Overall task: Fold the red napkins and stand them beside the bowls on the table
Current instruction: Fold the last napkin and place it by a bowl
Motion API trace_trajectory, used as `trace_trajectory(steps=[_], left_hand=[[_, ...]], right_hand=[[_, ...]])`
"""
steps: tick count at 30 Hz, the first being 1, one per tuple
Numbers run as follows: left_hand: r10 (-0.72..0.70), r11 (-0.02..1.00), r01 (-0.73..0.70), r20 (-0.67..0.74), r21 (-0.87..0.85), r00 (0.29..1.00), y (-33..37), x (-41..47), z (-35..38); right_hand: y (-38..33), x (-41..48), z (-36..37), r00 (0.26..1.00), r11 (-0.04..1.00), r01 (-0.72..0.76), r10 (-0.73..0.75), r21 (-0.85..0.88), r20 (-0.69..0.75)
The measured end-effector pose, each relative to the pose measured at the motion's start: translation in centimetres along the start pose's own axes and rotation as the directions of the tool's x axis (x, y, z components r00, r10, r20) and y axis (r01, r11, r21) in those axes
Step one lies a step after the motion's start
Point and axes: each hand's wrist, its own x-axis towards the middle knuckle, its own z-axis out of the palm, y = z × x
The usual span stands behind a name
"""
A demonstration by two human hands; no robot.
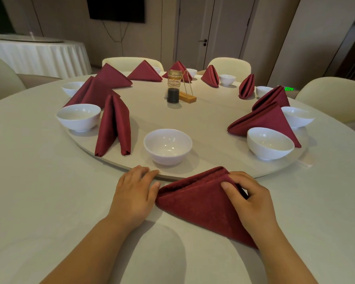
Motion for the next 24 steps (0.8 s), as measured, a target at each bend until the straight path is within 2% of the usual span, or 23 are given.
trace_trajectory(steps=[9, 14, 17, 24], left_hand=[[-0.157, 0.985, 0.166, 0.141, -0.054, 0.977, 0.1, 0.2, -1.7], [-0.200, 0.979, 0.202, 0.211, 0.010, 0.957, 0.5, 0.2, -2.3], [-0.207, 0.978, 0.194, 0.234, 0.075, 0.950, 0.5, 0.4, -2.4], [-0.182, 0.982, 0.160, 0.258, 0.103, 0.949, 0.2, 0.5, -2.4]], right_hand=[[-1.9, 2.1, -2.8, 0.950, 0.997, -0.072, 0.068, -0.001, -0.306], [-2.5, 5.0, -3.1, 0.905, 0.997, -0.066, 0.047, -0.031, -0.423], [-2.6, 7.0, -2.2, 0.902, 0.996, -0.055, 0.019, -0.070, -0.430], [-1.1, 11.9, 1.5, 0.944, 0.971, -0.054, -0.027, -0.235, -0.329]])
